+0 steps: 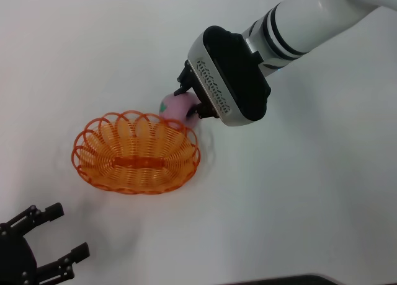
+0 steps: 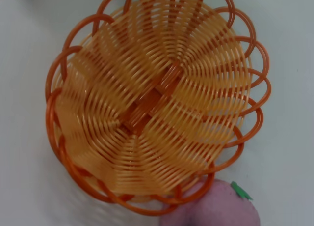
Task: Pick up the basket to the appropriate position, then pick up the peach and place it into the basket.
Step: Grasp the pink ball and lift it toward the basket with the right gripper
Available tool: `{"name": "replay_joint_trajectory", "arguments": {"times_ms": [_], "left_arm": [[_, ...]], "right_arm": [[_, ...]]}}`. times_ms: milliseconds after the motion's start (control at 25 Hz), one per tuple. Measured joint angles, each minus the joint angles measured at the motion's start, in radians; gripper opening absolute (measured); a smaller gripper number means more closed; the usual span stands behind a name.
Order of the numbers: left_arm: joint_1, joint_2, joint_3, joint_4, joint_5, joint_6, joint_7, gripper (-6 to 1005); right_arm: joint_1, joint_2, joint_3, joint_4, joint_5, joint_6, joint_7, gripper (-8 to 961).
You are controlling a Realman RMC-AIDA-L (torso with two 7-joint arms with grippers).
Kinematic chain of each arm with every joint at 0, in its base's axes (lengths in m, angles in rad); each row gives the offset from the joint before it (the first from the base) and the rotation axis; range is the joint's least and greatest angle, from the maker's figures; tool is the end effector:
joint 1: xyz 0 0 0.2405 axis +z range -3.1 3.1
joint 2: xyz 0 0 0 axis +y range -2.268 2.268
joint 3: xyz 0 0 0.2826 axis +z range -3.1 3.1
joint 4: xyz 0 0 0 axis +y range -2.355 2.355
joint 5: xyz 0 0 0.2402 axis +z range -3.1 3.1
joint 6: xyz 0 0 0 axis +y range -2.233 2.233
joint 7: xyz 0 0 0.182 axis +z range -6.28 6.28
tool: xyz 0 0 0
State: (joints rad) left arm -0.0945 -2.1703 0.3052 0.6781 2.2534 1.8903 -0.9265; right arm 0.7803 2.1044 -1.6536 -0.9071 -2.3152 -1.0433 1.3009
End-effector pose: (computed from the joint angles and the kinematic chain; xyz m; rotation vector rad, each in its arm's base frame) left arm -0.3861 0.1741 -0.0476 -2.5738 -0.6826 -0.7856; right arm 0.1713 0.4306 -0.1631 -2.8144 -0.9335 -0.4775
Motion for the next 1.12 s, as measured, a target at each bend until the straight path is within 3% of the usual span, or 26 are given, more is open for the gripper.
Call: {"name": "replay_joint_trajectory", "arguments": {"times_ms": [80,160,400,600,1120], "left_arm": [[0.0,0.001,0.0,0.0,0.0,0.0,0.0,875],[0.0,0.001,0.0,0.0,0.0,-0.001,0.0,875],[0.0,0.001,0.0,0.0,0.0,0.0,-0.002,875],[0.0,0.001,0.0,0.0,0.0,0.0,-0.011,875],[-0.001,0.001,0.0,0.0,0.0,-0.002,-0.012,876]], "right_arm": [[-0.001,0.0,0.0,-0.001,0.0,0.0,0.0,588],[-0.002,0.0,0.0,-0.002,0.0,0.0,0.0,349],[-0.004,0.0,-0.002,-0.002,-0.003,0.01,0.0,171],[-0.006,0.0,-0.004,-0.003,-0.004,0.015,0.0,118],[-0.018,-0.001,0.003,-0.017,-0.006,0.014,0.0,114]]}}
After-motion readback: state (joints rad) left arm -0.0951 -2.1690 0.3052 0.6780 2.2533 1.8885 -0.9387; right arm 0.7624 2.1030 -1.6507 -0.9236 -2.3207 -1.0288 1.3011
